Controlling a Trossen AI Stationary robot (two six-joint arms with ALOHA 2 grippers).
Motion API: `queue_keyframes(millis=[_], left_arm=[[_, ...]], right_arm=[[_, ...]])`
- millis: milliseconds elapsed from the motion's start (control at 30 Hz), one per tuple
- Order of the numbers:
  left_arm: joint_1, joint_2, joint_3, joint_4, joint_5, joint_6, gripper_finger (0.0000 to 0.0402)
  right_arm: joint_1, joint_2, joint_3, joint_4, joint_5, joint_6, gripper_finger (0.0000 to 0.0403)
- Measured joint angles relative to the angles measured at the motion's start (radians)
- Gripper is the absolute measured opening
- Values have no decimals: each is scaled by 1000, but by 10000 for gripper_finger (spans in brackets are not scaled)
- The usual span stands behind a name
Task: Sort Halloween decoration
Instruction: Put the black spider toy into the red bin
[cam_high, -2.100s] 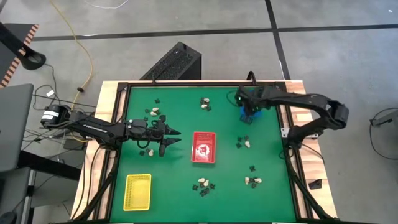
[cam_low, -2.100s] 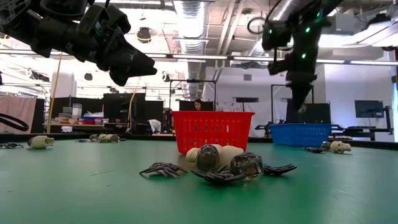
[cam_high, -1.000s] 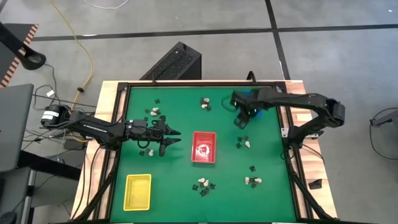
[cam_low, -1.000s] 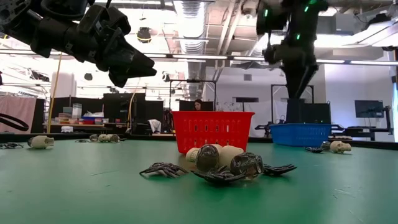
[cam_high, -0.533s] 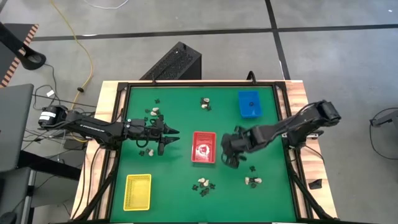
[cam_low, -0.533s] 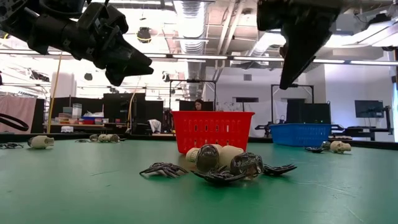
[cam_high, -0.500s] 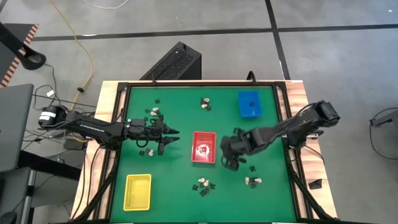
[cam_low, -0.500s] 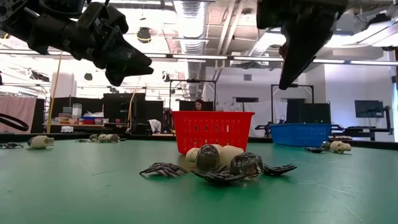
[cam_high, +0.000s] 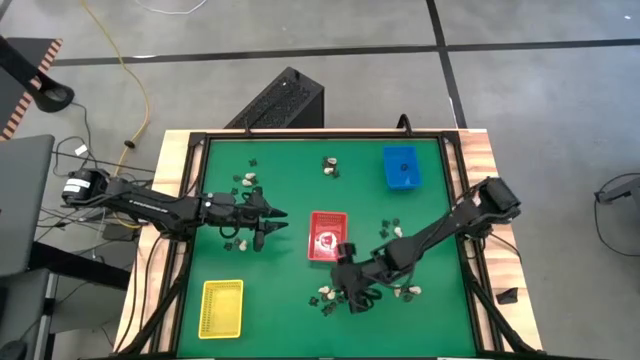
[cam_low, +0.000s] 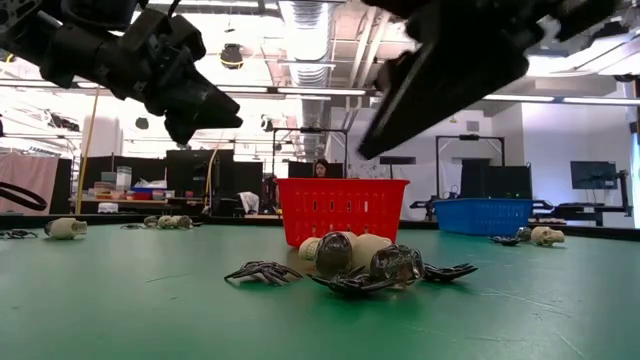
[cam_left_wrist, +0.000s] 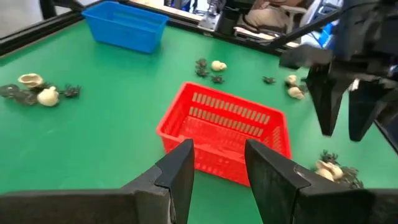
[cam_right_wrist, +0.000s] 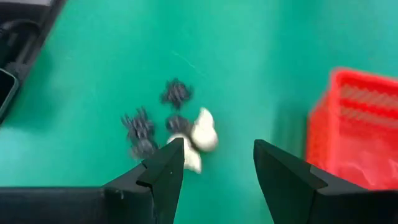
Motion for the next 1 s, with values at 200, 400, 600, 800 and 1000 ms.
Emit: queue_keyframes(millis=[200,400,600,800,1000], left_arm=[[-1,0,0,3,32,-9,131],[-1,0,0,3,48,-11,131],[-2,0,0,4,62,-12,131],[-6,0,0,12,83,-9,131],[-11,0,0,38,83,2,131]], right_arm=[[-24,49,0,97,-93,-34,223],[-35,49,0,118,-93,-33,223],[-32,72,1,181,-91,-14,223],[7,117,-1,179,-90,-15,223],[47,105,1,201,-56,-81,223]])
